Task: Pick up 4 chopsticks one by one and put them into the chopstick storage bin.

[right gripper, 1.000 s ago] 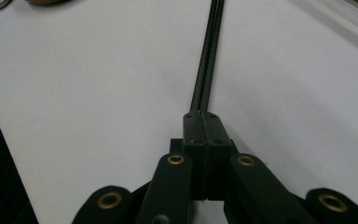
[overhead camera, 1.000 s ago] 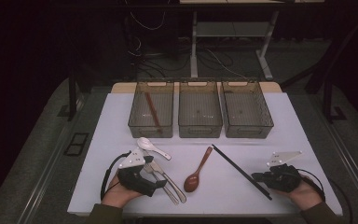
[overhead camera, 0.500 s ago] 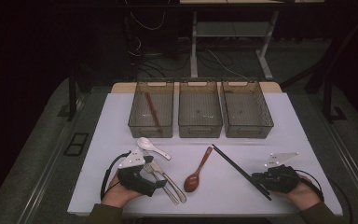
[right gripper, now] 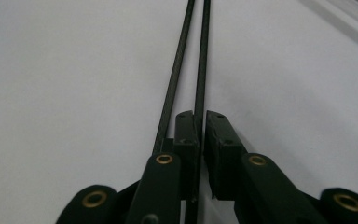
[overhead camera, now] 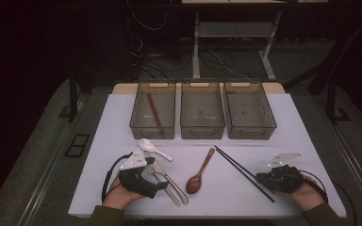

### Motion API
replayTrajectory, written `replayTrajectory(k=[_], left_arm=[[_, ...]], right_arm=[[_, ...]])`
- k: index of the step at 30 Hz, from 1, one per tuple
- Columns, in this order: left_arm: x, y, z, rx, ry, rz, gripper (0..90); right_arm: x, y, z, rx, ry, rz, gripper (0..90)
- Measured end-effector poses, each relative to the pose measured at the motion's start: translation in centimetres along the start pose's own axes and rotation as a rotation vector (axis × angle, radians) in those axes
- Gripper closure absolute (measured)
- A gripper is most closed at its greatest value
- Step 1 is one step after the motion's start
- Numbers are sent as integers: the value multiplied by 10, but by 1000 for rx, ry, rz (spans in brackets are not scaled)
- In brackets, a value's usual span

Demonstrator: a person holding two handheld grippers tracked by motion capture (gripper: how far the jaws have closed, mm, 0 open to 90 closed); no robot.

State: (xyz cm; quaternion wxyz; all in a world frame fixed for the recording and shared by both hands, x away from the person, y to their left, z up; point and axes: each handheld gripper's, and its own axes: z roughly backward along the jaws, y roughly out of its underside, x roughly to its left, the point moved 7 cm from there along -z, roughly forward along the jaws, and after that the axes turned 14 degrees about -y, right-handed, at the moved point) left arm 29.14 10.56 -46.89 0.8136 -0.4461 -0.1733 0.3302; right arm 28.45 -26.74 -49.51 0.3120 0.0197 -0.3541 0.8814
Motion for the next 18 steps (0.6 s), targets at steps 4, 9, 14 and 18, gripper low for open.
replayTrajectory(k=[4,9,14,18], left_arm=[[0,0,0,0,0,0,0],[-1,0,0,-1,0,1,0],[0,0,-1,0,0,1,0],[-1,0,-1,-2,0,2,0]], right_arm=[[-2,-8,-1,-35,-4,-7,786],[-5,-14,-10,-31,-12,-10,800],[-6,-13,-13,-32,3,3,818],[-5,-12,-14,-25,36,30,831]])
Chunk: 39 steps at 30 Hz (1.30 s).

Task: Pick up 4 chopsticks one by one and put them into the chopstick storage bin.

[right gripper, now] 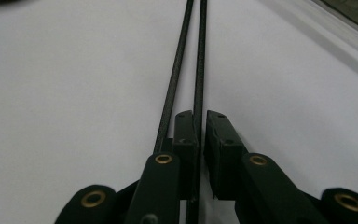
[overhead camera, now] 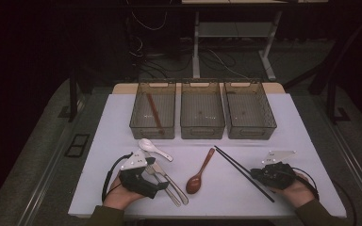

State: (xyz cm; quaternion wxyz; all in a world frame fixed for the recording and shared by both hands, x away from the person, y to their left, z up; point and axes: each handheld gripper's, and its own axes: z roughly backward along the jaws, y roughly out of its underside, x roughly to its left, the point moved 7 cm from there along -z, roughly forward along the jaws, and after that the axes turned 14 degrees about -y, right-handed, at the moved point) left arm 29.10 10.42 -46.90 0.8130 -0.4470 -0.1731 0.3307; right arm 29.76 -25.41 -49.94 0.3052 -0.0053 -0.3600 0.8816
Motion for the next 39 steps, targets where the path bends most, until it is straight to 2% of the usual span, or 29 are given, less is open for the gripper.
replayTrajectory(k=[11,16,22,39], left_arm=[[0,0,0,-1,0,0,0],[0,0,0,-1,1,0,0],[0,0,0,-1,1,1,0],[0,0,0,-2,3,-1,0]], right_arm=[[-1,0,1,-9,-11,-33,855],[-5,1,5,-13,0,-34,855],[-10,1,15,-46,0,-51,855],[-7,-6,35,-131,-35,-32,855]])
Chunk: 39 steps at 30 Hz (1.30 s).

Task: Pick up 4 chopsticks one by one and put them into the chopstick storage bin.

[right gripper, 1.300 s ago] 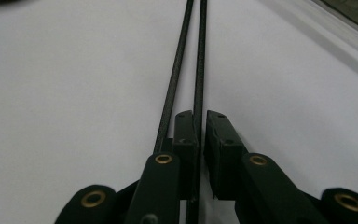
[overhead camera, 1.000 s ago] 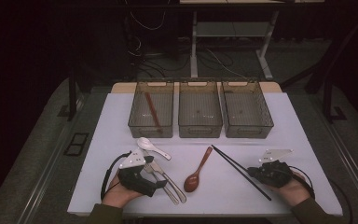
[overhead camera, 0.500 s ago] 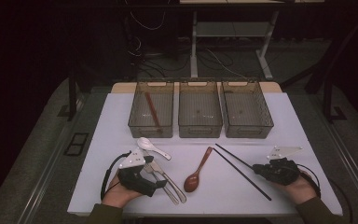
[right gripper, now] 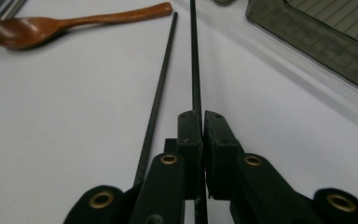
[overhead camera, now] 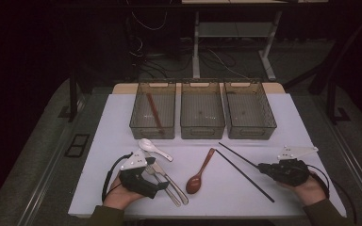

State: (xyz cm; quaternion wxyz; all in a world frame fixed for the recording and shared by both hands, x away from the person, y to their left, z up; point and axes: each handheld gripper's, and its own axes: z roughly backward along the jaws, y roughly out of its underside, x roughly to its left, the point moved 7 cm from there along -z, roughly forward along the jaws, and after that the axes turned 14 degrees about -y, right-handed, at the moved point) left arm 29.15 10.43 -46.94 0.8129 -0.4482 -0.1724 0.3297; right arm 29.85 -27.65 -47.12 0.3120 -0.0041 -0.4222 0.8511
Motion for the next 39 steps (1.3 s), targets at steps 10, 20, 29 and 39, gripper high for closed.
replayTrajectory(k=[10,20,29,39], left_arm=[[2,3,0,5,-3,1,0],[2,3,-1,6,-1,-1,0],[2,3,-1,7,0,-2,0],[1,3,-1,12,0,-4,0]], right_arm=[[4,-15,1,-37,-40,7,855],[7,-32,-5,-45,-67,34,855],[10,-48,-6,-70,-75,52,855],[10,-71,-13,-85,-78,75,855]])
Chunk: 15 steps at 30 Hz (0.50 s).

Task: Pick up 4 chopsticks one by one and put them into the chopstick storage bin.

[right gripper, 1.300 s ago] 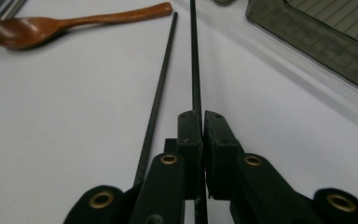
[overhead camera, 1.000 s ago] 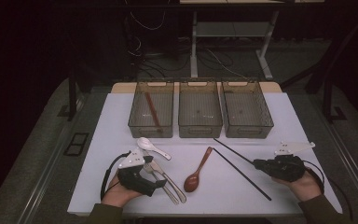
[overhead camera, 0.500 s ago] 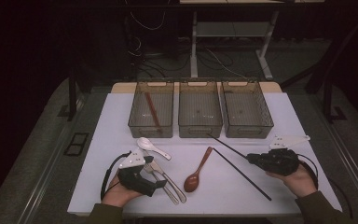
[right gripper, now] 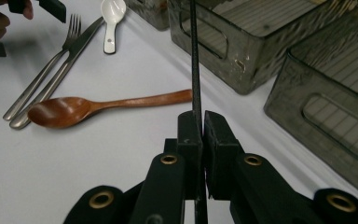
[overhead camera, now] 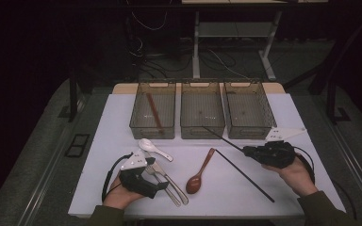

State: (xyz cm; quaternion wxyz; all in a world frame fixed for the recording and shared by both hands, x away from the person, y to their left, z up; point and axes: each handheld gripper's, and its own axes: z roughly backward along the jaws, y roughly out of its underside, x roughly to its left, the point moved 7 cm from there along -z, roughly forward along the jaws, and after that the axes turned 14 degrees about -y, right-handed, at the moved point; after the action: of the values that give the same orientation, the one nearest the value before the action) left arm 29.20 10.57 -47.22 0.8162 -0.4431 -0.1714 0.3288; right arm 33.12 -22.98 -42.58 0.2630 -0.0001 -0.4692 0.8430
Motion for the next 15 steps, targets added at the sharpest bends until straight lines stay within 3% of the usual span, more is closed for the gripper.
replayTrajectory(k=[15], left_arm=[[0,0,0,-4,2,-4,0]], right_arm=[[-4,-30,-24,-3,5,-8,855]])
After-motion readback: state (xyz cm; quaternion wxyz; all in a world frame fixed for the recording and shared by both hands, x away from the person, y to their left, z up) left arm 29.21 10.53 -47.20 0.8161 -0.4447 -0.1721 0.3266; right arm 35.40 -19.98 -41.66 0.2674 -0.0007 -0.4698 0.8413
